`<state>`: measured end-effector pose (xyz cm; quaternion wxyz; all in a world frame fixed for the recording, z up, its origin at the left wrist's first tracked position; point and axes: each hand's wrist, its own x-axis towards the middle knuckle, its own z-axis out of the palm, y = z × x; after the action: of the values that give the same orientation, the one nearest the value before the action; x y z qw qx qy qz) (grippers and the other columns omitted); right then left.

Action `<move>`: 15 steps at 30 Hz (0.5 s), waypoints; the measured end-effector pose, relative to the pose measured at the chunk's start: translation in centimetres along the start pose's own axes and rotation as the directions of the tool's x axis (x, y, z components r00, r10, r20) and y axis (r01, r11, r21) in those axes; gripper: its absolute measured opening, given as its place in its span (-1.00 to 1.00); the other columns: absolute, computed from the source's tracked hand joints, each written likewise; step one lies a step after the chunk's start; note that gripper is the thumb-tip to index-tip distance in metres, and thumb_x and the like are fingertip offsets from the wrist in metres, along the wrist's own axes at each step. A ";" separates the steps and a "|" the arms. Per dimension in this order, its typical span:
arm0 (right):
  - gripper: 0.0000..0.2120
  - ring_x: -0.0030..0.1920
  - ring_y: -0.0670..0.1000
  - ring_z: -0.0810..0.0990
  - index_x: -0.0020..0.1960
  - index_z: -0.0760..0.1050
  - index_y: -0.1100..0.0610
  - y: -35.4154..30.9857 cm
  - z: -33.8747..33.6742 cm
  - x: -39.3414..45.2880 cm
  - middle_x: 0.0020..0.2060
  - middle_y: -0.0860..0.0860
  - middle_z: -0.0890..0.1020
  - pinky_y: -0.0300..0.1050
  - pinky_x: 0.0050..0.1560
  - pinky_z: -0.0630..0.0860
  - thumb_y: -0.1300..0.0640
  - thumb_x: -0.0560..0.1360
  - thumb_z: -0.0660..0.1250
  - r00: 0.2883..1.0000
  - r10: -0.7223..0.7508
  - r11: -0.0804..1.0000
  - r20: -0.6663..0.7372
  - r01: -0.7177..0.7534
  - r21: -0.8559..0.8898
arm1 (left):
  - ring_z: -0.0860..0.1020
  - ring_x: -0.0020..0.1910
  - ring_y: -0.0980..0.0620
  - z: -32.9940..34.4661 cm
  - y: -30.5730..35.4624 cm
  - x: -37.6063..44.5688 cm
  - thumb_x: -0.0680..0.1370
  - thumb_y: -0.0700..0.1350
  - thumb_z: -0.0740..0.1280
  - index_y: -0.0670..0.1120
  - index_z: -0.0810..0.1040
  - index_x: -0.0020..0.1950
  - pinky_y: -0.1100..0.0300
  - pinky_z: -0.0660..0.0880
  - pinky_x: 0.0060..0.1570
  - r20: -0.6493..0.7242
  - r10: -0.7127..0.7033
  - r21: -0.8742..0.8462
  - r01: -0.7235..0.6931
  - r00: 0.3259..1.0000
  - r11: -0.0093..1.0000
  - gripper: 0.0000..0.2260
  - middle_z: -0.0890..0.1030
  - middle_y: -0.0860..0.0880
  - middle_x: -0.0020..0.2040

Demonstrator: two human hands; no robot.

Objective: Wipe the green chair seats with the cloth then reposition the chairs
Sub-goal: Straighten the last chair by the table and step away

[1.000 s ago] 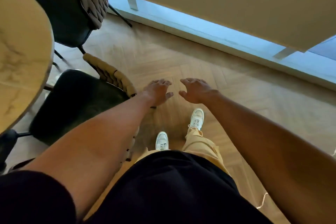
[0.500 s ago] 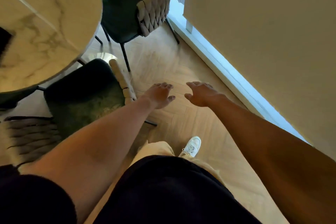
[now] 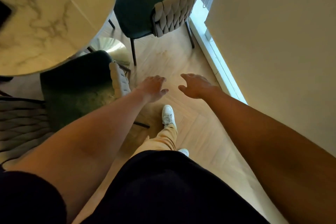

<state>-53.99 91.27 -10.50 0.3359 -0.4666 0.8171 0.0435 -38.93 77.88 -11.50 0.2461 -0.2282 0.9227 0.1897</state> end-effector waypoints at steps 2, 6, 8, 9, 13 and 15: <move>-0.38 0.56 0.14 0.24 0.62 0.12 0.05 0.9 -1.3 2.5 0.57 0.08 0.29 0.12 0.54 0.15 -0.19 0.66 0.14 1.000 -0.010 1.000 0.023 0.010 -0.008 | 0.33 0.52 -0.14 -1.0 -0.4 2.5 0.68 0.14 0.20 -0.08 0.23 0.60 -0.05 0.24 0.49 0.002 -0.008 -0.026 0.008 1.000 1.000 -0.46 0.34 -0.12 0.55; -0.37 0.57 0.15 0.22 0.63 0.10 0.03 2.2 -4.5 6.7 0.58 0.09 0.26 0.12 0.54 0.14 -0.20 0.66 0.13 0.999 -0.007 1.000 0.048 0.008 -0.022 | 0.33 0.52 -0.15 -3.5 -0.9 6.9 0.68 0.14 0.20 -0.06 0.22 0.61 -0.05 0.26 0.49 0.028 -0.016 -0.066 0.018 0.999 0.998 -0.45 0.33 -0.11 0.56; -0.38 0.57 0.15 0.21 0.63 0.10 0.03 2.7 -6.4 8.5 0.58 0.09 0.26 0.12 0.54 0.13 -0.19 0.67 0.13 0.999 0.003 1.000 0.041 -0.002 -0.023 | 0.33 0.52 -0.15 -5.0 -1.2 8.9 0.68 0.13 0.21 -0.06 0.23 0.60 -0.05 0.26 0.48 0.021 -0.015 -0.068 0.016 1.000 0.998 -0.46 0.34 -0.10 0.56; -0.38 0.58 0.15 0.20 0.63 0.10 0.04 2.9 -7.3 9.4 0.58 0.09 0.25 0.12 0.54 0.13 -0.18 0.67 0.14 0.999 0.000 1.000 0.034 0.001 -0.024 | 0.34 0.51 -0.15 -5.8 -1.4 9.8 0.68 0.13 0.21 -0.06 0.24 0.60 -0.05 0.27 0.48 0.008 -0.014 -0.073 0.014 1.000 0.997 -0.46 0.34 -0.10 0.55; -0.36 0.58 0.15 0.20 0.64 0.09 0.04 3.5 -10.2 12.7 0.58 0.10 0.25 0.12 0.55 0.12 -0.20 0.66 0.14 0.999 -0.038 0.999 0.030 0.039 -0.021 | 0.35 0.51 -0.13 -8.6 -2.1 12.3 0.68 0.12 0.23 -0.06 0.25 0.60 -0.04 0.27 0.48 -0.021 -0.030 -0.087 0.028 0.999 0.996 -0.47 0.36 -0.10 0.55; -0.37 0.57 0.15 0.21 0.63 0.10 0.05 3.8 -11.8 14.6 0.58 0.10 0.26 0.12 0.55 0.13 -0.20 0.66 0.13 0.998 -0.061 0.997 0.026 0.062 -0.036 | 0.33 0.52 -0.13 -10.3 -2.6 13.8 0.68 0.13 0.22 -0.06 0.25 0.60 -0.04 0.26 0.49 -0.034 -0.048 -0.088 0.045 0.998 0.995 -0.47 0.34 -0.09 0.56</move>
<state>-67.97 78.16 -10.89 0.3386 -0.4970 0.7971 0.0539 -52.08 66.47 -11.32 0.2237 -0.2636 0.9122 0.2198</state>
